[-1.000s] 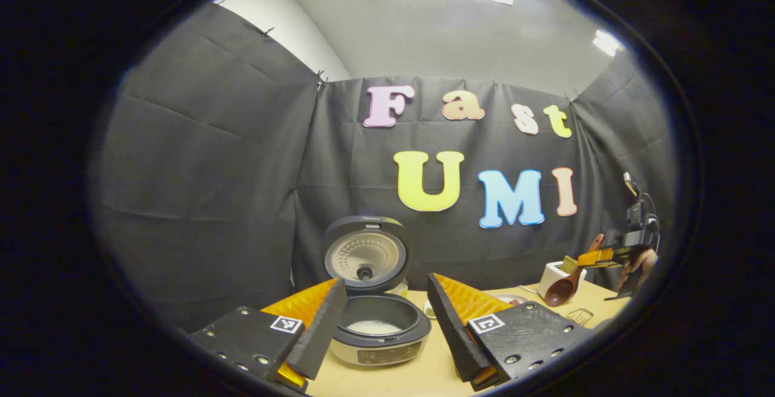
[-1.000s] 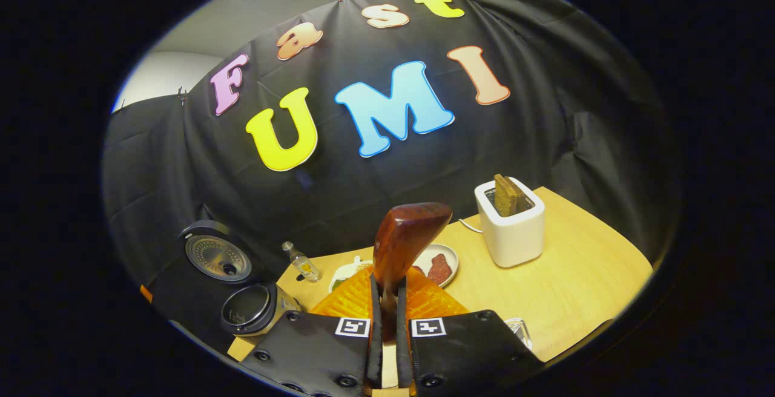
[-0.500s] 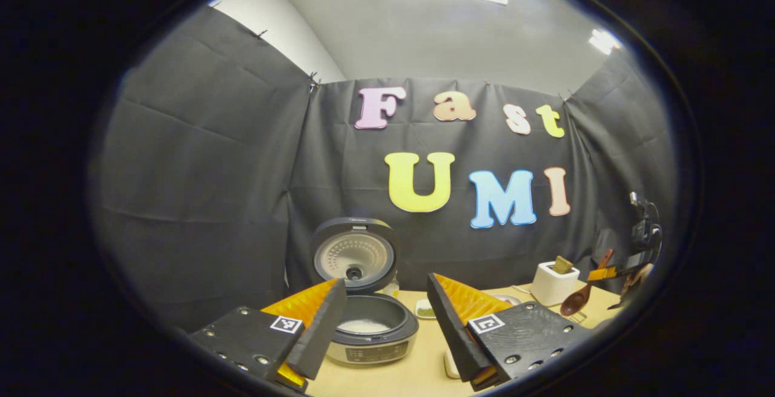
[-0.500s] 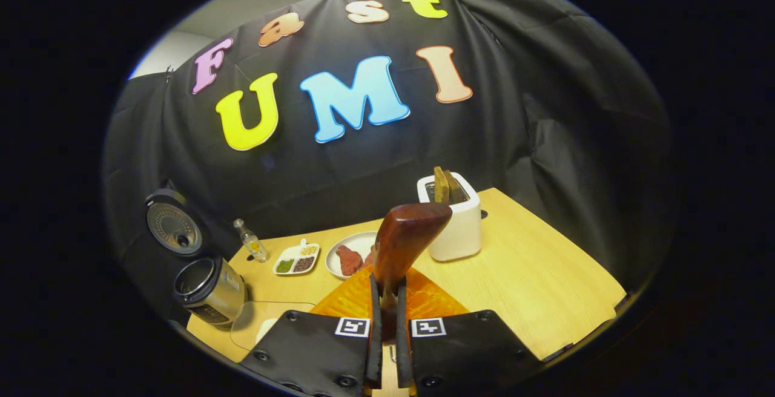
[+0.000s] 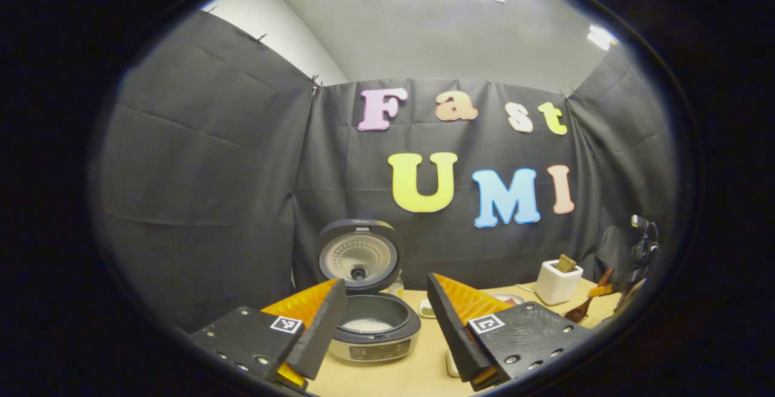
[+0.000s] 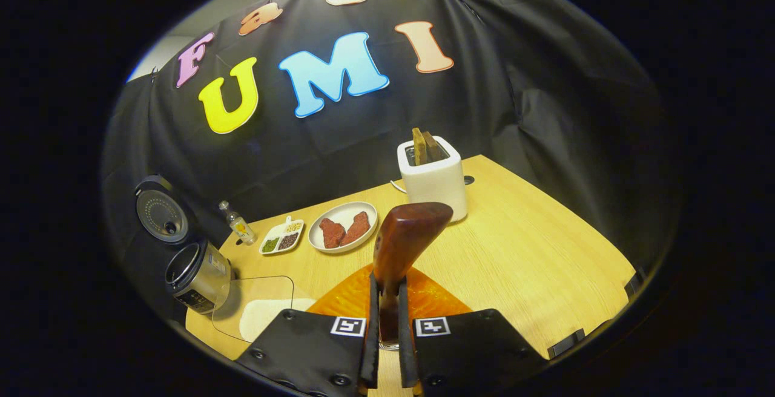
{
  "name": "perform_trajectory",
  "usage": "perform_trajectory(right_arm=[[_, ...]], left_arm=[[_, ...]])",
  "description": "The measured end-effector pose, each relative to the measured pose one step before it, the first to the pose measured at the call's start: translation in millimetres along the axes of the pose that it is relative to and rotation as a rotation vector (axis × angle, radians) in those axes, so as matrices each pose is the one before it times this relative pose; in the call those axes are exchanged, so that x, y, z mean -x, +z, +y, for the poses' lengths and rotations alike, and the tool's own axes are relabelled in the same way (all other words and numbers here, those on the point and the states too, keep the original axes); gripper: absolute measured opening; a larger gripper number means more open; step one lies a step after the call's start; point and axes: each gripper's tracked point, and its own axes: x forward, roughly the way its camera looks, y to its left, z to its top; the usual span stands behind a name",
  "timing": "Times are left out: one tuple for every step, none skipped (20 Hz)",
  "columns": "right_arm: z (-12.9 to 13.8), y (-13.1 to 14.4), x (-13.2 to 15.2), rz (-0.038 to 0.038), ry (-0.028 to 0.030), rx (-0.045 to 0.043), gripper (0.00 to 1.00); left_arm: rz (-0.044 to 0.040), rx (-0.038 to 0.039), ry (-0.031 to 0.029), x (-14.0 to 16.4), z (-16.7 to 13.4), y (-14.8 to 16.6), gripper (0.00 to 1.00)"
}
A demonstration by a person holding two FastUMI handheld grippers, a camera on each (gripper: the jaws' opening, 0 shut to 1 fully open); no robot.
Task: Close the left gripper, press the button to open the rice cooker; take a wooden spoon from the chopstick holder with the right hand, scoop a spoonful of rice and pour it into the rice cooker, then put the wooden spoon back into the chopstick holder.
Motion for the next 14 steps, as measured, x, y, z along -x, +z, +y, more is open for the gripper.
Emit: perform_trajectory(right_arm=[[-3.05,-4.26,-2.10,0.01335,-0.00151,-0.00224,0.17],[-1.23,-1.33,1.13,0.00571,0.00137,-0.00181,0.18],[-0.27,-2.51,2.31,0.00279,0.00129,0.00115,0.20],[-1.82,5.75,1.53,-0.01493,0.00259,0.00261,0.24],[-1.34,7.63,4.11,-0.02195,-0.00006,0.00833,0.43],[-2.14,5.32,3.91,-0.02350,-0.00719,0.01737,0.62],[-6.59,6.32,2.85,-0.02597,-0.02688,0.03451,0.80],[-5.46,8.51,4.80,-0.02353,-0.01944,0.02865,0.99],[-3.93,10.49,6.69,-0.03299,-0.01491,0.03397,0.92],[-3.90,9.52,7.85,-0.03047,-0.01221,0.03403,0.98],[-2.68,9.89,8.33,-0.02777,-0.00778,0.03444,0.98],[-3.11,8.42,7.96,-0.02810,-0.00904,0.03688,0.98],[-2.71,8.65,7.75,-0.02639,-0.00846,0.03733,0.98],[-2.55,8.67,7.19,-0.02631,-0.00890,0.03228,0.98]], left_arm=[[0.00214,-0.00224,0.00316,-0.67,-0.81,0.78,0.82],[0.00346,-0.00104,0.00229,-0.77,-1.33,-1.29,0.82],[0.00072,-0.00045,0.00304,-1.34,-0.02,0.84,0.82],[0.00045,0.00021,0.00211,-2.61,0.07,0.90,0.82],[0.00189,-0.00013,0.00333,-2.40,-0.73,1.42,0.82],[0.00223,-0.00190,0.00406,-4.00,-0.19,0.65,0.82],[0.00354,-0.00443,0.00628,-6.26,1.90,2.11,0.82],[0.00111,-0.00388,0.00543,-7.00,1.45,2.21,0.82],[0.00031,-0.00447,0.00777,-8.83,1.24,3.39,0.82],[-0.00214,-0.00239,0.00830,-10.54,3.09,5.67,0.82],[-0.00406,-0.00085,0.00696,-9.65,1.80,5.37,0.82],[-0.00452,-0.00198,0.00688,-12.25,2.98,5.89,0.82],[-0.00226,-0.00386,0.00720,-13.03,2.93,4.28,0.82],[-0.00186,-0.00286,0.00709,-13.67,3.52,4.05,0.82]])
